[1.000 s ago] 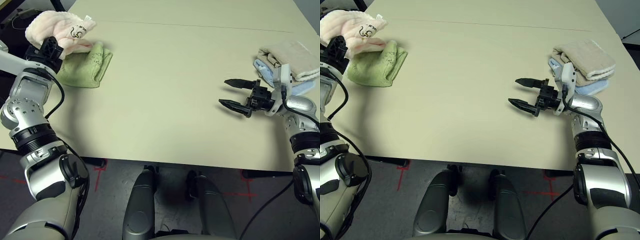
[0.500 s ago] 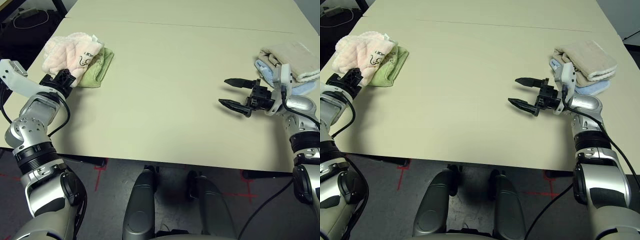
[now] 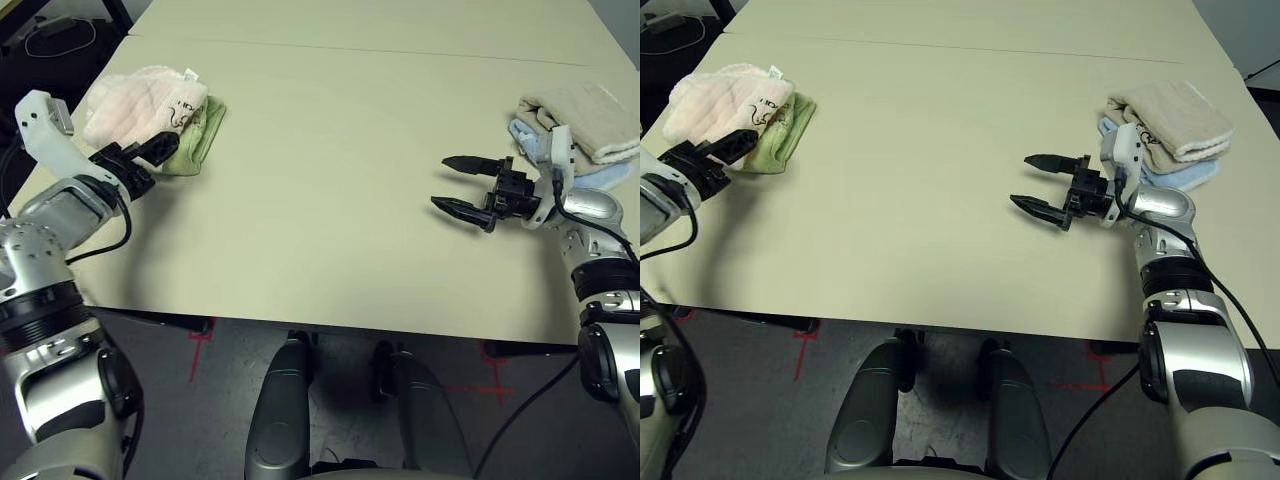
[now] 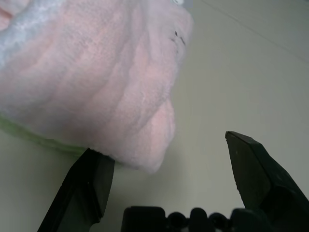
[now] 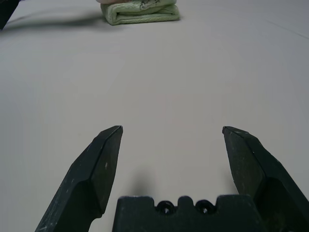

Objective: Fold the towel and set it aside.

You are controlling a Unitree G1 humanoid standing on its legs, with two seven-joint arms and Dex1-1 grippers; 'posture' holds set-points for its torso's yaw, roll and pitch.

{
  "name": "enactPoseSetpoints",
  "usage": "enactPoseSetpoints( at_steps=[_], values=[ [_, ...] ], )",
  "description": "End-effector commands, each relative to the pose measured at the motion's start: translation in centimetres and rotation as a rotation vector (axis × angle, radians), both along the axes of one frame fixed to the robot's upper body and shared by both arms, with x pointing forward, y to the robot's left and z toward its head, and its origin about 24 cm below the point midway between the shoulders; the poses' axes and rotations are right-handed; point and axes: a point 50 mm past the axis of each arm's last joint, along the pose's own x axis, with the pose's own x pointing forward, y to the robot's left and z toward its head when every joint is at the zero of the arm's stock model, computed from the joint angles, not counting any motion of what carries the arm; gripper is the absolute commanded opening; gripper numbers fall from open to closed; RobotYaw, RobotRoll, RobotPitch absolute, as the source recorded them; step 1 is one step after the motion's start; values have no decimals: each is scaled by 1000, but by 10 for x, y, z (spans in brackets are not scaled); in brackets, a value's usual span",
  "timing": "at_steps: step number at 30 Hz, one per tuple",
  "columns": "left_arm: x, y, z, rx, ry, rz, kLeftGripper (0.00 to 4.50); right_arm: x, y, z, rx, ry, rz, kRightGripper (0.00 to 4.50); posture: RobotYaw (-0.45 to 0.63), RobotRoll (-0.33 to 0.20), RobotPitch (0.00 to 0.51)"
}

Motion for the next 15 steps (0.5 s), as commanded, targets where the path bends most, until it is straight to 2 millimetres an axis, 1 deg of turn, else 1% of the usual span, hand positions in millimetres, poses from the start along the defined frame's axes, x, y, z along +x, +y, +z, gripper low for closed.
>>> enactPoseSetpoints(
  at_steps=[1, 5, 9, 12, 15],
  values=[
    [-10, -25, 8, 2, 8, -205, 4467, 0, 0, -3, -6, 11, -5, 4500, 180, 0, 241],
    [-16, -45, 12, -4, 19, -368, 4467, 1, 0, -3, -1, 8, -9, 4500, 177, 0, 239],
    [-19, -54, 13, 0, 35, -464, 4467, 2, 1, -1, 2, 3, -12, 4500, 172, 0, 239],
    [-13, -56, 14, -7, 14, -446, 4467, 2, 1, -1, 5, -1, -15, 4500, 171, 0, 240],
    [6, -54, 18, 56, -118, -313, 4467, 3, 1, 0, 10, -5, -23, 4500, 169, 0, 241]
  ],
)
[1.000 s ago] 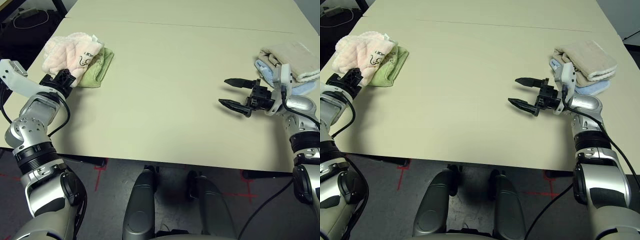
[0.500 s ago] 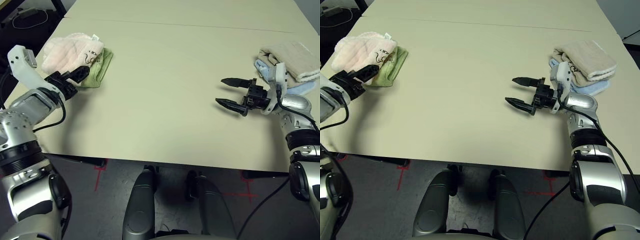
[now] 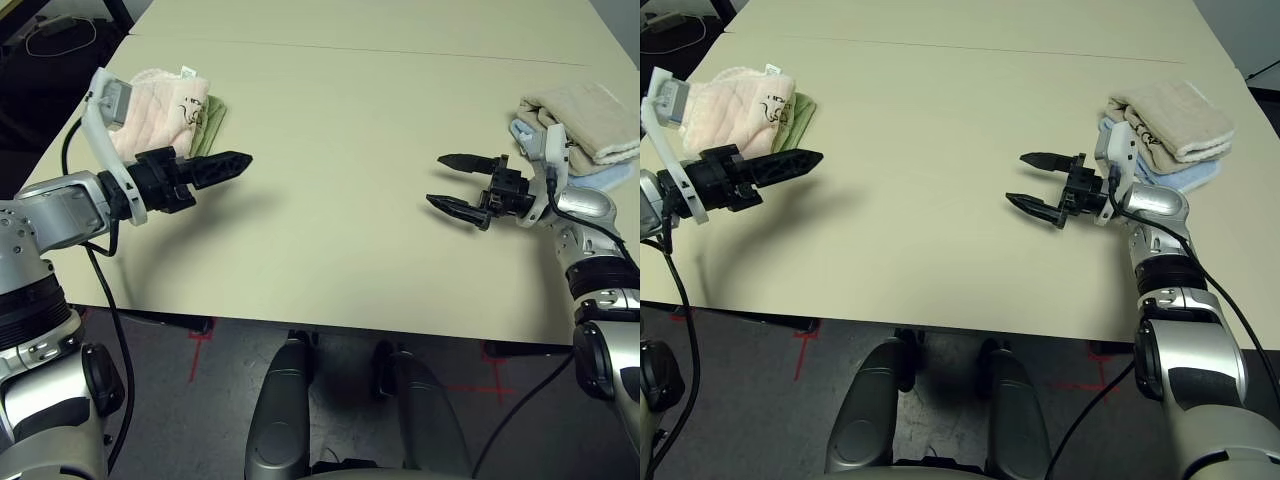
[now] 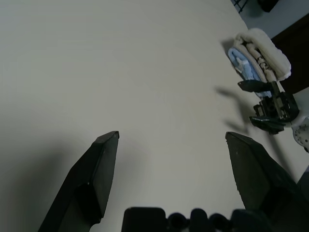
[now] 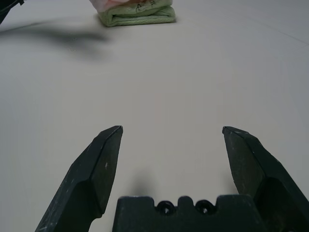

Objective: Fold the towel and set it aside.

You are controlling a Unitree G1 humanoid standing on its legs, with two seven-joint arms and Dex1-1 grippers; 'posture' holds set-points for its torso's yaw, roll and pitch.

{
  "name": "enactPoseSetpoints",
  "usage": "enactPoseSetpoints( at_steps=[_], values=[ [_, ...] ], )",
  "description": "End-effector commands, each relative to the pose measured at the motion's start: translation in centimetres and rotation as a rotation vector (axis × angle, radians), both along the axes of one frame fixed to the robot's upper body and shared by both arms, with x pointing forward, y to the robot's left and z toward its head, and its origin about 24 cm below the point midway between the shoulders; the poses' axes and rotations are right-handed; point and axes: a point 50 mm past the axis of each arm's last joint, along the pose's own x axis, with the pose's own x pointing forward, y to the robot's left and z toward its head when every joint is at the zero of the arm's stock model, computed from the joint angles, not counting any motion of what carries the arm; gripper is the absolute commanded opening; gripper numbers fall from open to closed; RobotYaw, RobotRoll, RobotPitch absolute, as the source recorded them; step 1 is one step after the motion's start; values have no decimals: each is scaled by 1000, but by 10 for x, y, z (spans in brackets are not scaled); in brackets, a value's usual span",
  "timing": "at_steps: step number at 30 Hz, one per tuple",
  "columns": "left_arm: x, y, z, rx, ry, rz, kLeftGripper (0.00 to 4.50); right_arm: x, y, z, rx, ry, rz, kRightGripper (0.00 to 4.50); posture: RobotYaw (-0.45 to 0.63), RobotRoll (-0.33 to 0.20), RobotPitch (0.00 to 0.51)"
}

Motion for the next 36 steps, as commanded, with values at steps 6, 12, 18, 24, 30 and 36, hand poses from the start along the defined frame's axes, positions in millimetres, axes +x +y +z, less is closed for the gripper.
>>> enactPoseSetpoints(
  at_steps=[6, 12, 18, 24, 30, 36],
  values=[
    [39, 1, -19, 53, -294, 221, 4467, 12, 5, -1, 132, -92, -260, 4500, 133, 0, 245],
    [59, -3, -45, 113, -366, 357, 4467, 25, 13, -5, 311, -84, -512, 4500, 133, 0, 250],
    [82, -12, -53, 152, -434, 476, 4467, 36, 9, -3, 425, -37, -691, 4500, 133, 0, 249],
    [100, -12, -51, 184, -495, 637, 4467, 42, -6, 1, 448, -24, -885, 4500, 114, 0, 264],
    [107, -21, -55, 210, -577, 676, 4467, 42, -11, 2, 492, -51, -972, 4500, 94, 0, 265],
    [108, -30, -65, 225, -616, 638, 4467, 37, -17, -3, 517, -79, -1039, 4500, 81, 0, 258]
  ],
)
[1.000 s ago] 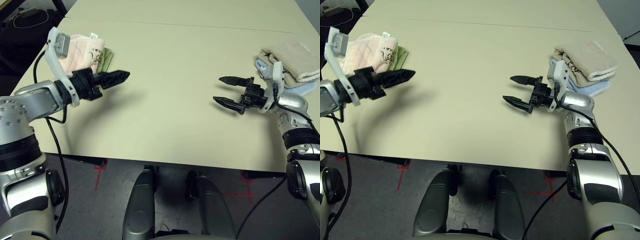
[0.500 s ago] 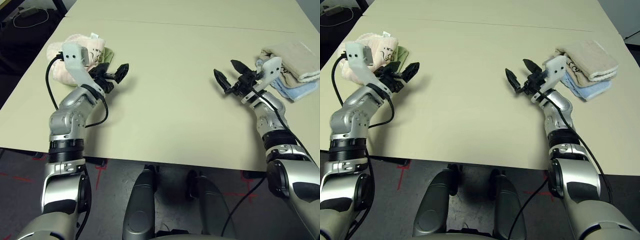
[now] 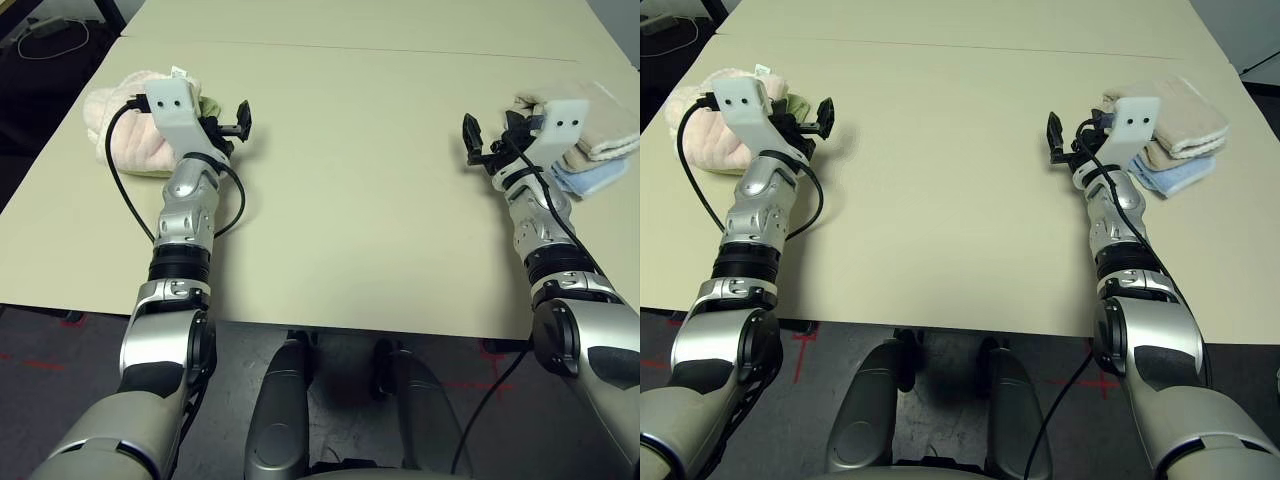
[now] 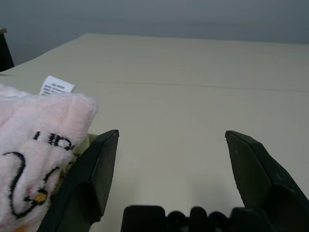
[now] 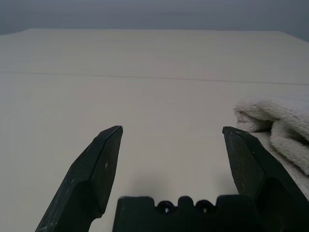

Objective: Fold the towel and set it aside.

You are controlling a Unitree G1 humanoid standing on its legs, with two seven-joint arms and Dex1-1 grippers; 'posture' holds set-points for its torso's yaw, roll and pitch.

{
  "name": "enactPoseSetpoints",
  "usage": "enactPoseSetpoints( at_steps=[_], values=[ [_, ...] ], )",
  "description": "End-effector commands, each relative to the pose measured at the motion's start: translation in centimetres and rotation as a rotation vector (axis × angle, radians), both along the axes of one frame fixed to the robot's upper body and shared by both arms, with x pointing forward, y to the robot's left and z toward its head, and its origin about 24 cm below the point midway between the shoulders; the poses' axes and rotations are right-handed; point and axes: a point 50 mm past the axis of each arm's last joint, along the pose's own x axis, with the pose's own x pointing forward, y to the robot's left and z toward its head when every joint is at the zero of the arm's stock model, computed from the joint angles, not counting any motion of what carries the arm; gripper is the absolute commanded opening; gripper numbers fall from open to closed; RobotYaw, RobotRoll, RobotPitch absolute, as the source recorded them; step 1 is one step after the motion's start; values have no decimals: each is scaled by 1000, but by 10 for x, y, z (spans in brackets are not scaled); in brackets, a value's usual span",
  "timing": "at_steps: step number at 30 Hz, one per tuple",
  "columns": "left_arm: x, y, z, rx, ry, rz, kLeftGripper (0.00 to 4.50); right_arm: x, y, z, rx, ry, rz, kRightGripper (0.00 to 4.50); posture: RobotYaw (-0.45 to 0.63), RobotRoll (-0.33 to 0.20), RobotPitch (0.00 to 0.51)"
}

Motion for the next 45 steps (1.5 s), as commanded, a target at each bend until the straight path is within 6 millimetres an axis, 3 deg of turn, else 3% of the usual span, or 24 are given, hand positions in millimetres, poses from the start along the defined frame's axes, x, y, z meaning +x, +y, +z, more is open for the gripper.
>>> enactPoseSetpoints(
  at_steps=[1, 14, 30, 45],
  values=[
    [1, -4, -11, 25, 16, -5, 4467, -5, -8, -13, 9, 26, -59, 4500, 80, 0, 259],
    [-5, 14, -28, 35, 57, 47, 4467, -5, -7, -20, -3, 67, -49, 4500, 57, 0, 244],
    [-9, 23, -31, 28, 41, 77, 4467, -4, 8, -23, 37, 37, 18, 4500, 51, 0, 241],
    [-9, 32, -14, 18, 0, 96, 4467, -2, 1, -9, 1, 11, 14, 4500, 54, 0, 230]
  ],
)
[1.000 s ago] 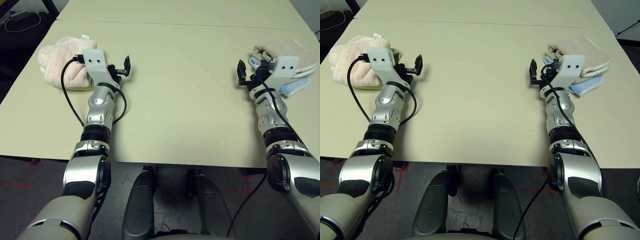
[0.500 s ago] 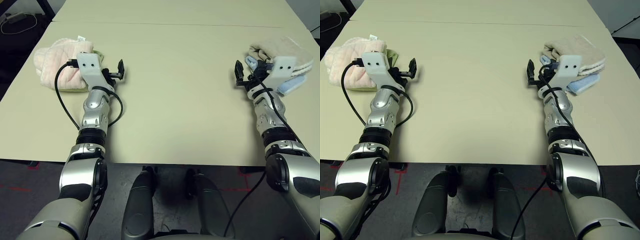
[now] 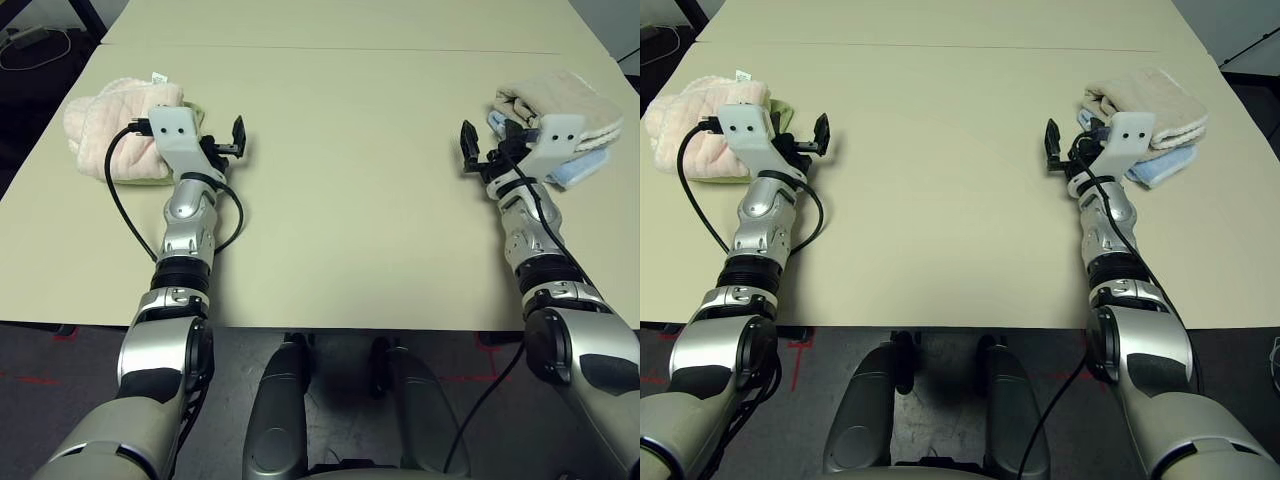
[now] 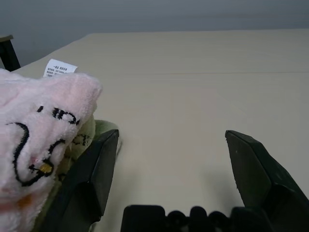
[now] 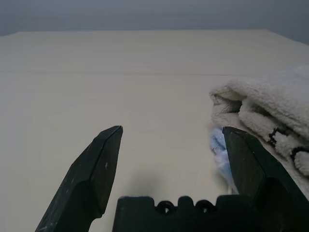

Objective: Fold the towel and set it aside.

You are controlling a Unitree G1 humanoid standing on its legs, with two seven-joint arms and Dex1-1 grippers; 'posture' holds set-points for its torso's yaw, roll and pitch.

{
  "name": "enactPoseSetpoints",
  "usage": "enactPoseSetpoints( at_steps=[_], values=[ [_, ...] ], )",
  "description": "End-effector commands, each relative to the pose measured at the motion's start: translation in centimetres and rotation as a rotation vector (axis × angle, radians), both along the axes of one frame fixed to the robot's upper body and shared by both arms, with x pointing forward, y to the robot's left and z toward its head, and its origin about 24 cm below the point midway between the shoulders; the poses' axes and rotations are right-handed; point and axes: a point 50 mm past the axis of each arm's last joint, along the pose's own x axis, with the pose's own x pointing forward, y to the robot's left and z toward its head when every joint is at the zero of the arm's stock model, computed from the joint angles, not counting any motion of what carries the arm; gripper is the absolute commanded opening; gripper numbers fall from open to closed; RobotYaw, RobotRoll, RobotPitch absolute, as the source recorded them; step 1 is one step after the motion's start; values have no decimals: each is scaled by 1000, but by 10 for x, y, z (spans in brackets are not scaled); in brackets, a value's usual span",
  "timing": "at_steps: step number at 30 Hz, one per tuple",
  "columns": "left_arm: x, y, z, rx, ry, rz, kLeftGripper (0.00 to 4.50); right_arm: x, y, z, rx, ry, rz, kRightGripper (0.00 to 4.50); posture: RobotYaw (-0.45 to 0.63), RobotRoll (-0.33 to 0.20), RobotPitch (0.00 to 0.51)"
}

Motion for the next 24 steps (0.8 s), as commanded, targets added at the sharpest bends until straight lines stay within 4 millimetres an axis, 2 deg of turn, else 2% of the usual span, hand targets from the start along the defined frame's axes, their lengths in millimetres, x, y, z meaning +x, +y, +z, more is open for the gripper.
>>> enactPoseSetpoints(
  at_steps=[1, 24],
  values=[
    [-1, 5, 6, -9, -8, 8, 4467, -1, -5, -1, 3, 8, -14, 4500, 55, 0, 230],
    [-1, 12, -1, -7, 44, 10, 4467, 2, 0, -5, 24, 45, -17, 4500, 43, 0, 218]
  ],
)
